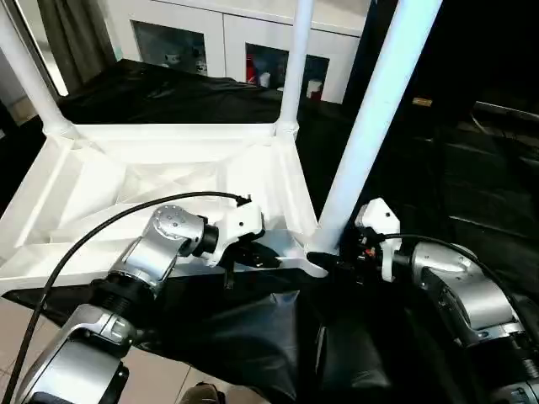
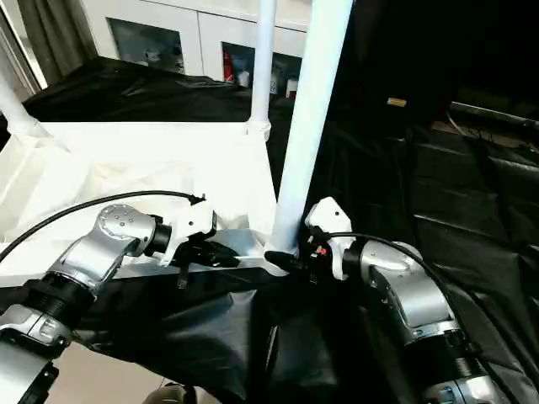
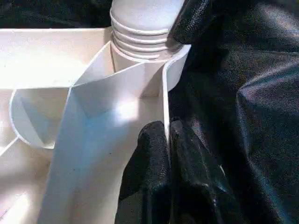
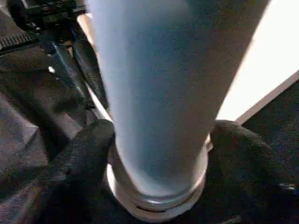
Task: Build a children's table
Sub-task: Rotate leg to tighten
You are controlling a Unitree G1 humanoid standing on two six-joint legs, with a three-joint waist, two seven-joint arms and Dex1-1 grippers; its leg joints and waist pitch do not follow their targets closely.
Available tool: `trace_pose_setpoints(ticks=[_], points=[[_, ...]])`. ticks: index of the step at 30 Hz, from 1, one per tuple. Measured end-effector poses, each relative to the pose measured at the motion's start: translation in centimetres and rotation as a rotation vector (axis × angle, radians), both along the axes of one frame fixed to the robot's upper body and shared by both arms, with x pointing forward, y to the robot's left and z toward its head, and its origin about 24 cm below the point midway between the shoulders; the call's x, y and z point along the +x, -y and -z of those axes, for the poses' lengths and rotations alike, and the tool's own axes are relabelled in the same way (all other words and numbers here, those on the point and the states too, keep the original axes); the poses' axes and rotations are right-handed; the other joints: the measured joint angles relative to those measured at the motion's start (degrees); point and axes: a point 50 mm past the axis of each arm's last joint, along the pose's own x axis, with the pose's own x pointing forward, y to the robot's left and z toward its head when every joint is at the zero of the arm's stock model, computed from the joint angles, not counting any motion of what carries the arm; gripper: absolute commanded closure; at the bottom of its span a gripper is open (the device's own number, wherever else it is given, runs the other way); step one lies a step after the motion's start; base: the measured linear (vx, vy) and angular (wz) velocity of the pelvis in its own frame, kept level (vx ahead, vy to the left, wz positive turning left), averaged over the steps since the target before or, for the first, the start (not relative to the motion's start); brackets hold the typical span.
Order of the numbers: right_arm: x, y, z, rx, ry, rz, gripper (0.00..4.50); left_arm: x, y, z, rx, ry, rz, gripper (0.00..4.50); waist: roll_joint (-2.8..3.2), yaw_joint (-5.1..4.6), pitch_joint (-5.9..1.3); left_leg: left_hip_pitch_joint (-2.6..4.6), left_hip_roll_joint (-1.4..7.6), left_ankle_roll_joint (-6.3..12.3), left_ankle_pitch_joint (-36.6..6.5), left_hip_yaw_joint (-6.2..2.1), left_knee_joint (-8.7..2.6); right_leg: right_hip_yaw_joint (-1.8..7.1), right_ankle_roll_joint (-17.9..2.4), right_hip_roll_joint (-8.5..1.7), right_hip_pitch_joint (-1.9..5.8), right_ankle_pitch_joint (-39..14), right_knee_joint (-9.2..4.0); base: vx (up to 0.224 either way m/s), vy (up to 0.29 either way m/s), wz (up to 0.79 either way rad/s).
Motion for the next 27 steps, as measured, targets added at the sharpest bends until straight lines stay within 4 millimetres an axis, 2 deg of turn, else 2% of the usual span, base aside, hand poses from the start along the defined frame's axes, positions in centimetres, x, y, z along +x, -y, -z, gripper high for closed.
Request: trace_pose_setpoints(ticks=[1, 2, 3, 11, 15, 22, 26, 27], points=[[0.0, 0.0, 0.0, 0.001, -0.001, -0.002, 1.28, 0.0, 0.0, 0.0, 0.0, -0.001, -0.001, 4.5, 0.0, -0.01, 0.0, 0.0, 0.0, 0.0, 0.0, 0.0, 0.01, 0.0, 0.0, 0.0, 0.0, 0.0, 0.0, 0.0, 0.0, 0.0], [0.0, 0.0, 0.0, 0.001, -0.001, -0.003, 1.54, 0.0, 0.0, 0.0, 0.0, -0.002, -0.001, 4.5, 0.0, -0.03, 0.0, 0.0, 0.0, 0.0, 0.0, 0.0, 0.02, 0.0, 0.0, 0.0, 0.0, 0.0, 0.0, 0.0, 0.0, 0.0], [0.0, 0.0, 0.0, 0.0, -0.001, -0.004, 1.59, 0.0, 0.0, 0.0, 0.0, -0.003, -0.002, 4.5, 0.0, -0.03, 0.0, 0.0, 0.0, 0.0, 0.0, 0.0, 0.03, 0.0, 0.0, 0.0, 0.0, 0.0, 0.01, 0.0, 0.0, 0.0], [0.1, -0.6, 0.3, 0.017, 0.01, 0.043, 1.85, 0.2, 0.2, 0.1, -0.001, 0.01, -0.037, 4.5, -0.02, -0.16, -0.02, 0.05, 0.01, 0.0, 0.0, -0.01, 0.09, 0.01, -0.02, 0.0, 0.02, 0.02, 0.11, 0.0, 0.0, 0.0], [1.7, -1.6, 1.1, 0.057, 0.035, 0.288, 1.87, 1.6, 1.5, 0.3, -0.009, 0.044, -0.19, 4.5, 0.0, -0.35, -0.06, 0.15, -0.01, -0.01, 0.0, 0.0, 0.11, 0.01, -0.17, -0.03, 0.01, 0.19, 0.14, 0.0, 0.0, 0.0], [4.8, -3.6, 1.5, 0.074, 0.034, 0.754, 1.88, 3.5, 5.9, 0.7, -0.004, 0.086, -0.422, 4.5, -0.06, -0.74, -0.12, 0.15, -0.12, -0.02, 0.0, -0.05, 0.12, 0.06, 0.0, -0.08, 0.06, 0.12, -0.09, 0.0, 0.0, 0.0], [5.3, -3.9, 1.3, 0.083, 0.036, 0.815, 1.88, 3.7, 6.6, 0.6, 0.002, 0.096, -0.444, 4.5, -0.02, -0.53, -0.14, 0.12, -0.14, -0.02, 0.0, -0.06, 0.08, 0.06, -0.09, -0.08, 0.08, 0.27, -0.09, 0.0, 0.0, 0.0], [5.3, -3.9, 1.3, 0.09, 0.037, 0.818, 1.33, 3.7, 6.6, 0.6, 0.001, 0.099, -0.442, 4.5, 0.0, -0.48, -0.15, 0.12, -0.13, -0.02, 0.0, -0.07, 0.08, 0.05, -0.17, -0.08, 0.08, 0.41, -0.09, 0.0, 0.0, 0.0]])
